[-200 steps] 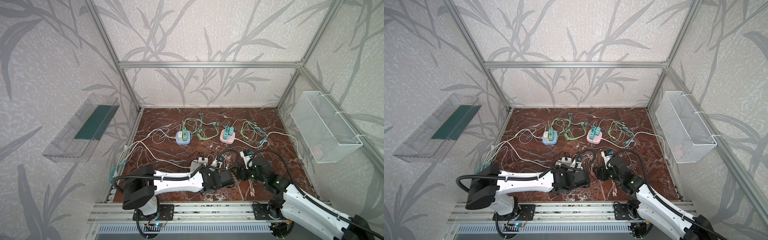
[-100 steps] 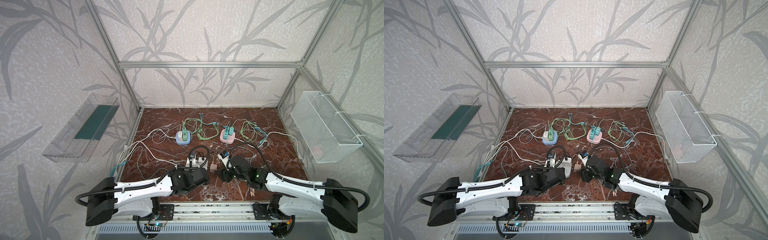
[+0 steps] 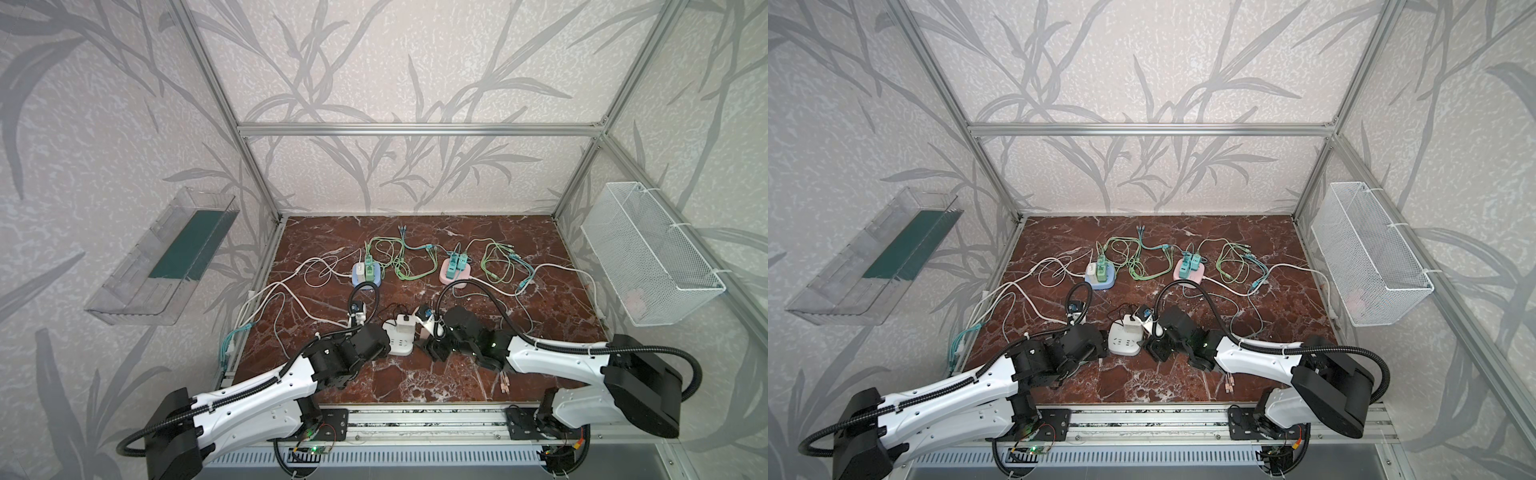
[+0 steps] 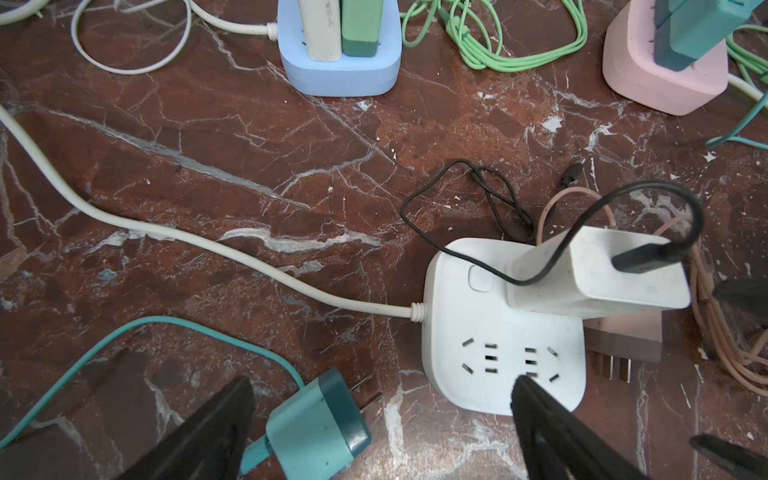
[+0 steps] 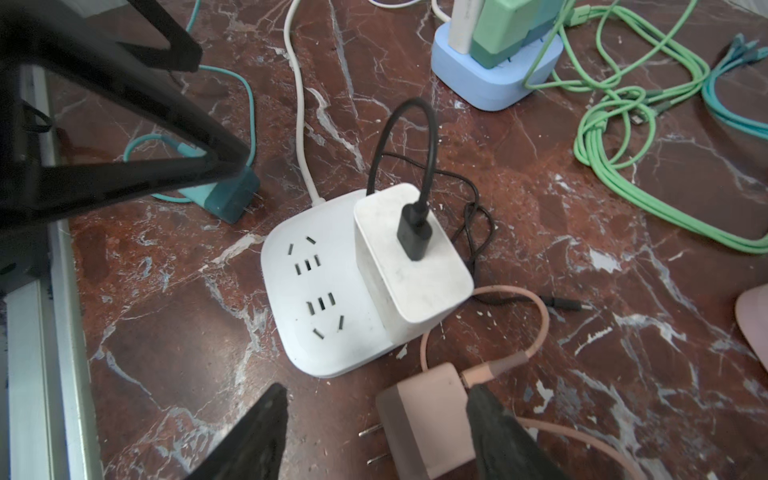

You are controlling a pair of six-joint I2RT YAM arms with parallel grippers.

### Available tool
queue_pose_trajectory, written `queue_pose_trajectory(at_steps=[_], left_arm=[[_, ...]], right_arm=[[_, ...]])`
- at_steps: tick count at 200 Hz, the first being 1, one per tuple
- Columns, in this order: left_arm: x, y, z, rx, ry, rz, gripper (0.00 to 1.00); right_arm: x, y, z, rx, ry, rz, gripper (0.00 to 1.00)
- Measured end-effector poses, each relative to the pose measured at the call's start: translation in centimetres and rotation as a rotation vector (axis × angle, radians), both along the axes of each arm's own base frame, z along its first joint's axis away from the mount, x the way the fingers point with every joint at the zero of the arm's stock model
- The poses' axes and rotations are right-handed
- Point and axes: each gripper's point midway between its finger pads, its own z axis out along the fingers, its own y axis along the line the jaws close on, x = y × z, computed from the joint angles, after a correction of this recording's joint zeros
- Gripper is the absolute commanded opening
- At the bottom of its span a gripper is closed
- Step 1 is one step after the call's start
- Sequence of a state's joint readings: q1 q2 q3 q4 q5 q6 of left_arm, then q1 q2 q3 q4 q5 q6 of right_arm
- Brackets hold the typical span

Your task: Pull the plug off the socket

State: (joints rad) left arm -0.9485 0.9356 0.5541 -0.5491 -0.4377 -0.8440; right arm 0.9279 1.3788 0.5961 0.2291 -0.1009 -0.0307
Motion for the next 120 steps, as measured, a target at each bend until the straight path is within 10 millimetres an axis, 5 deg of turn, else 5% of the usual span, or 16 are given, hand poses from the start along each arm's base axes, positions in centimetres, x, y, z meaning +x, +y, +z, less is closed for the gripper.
queue_pose_trajectory(at_steps=[38,120], left_arm=[[0.1,-0.1,-1.1,0.015,0.061,-0.040,0.97],[0.3,-1.1,-3.1,0.020,0.156,-0.117,0.95]], right_arm=[[2.0,0.2,0.3,0.035,0.007,0.065,0.66],[2.0,4.0,-0.9,0.027,0.021,0.263,0.62]])
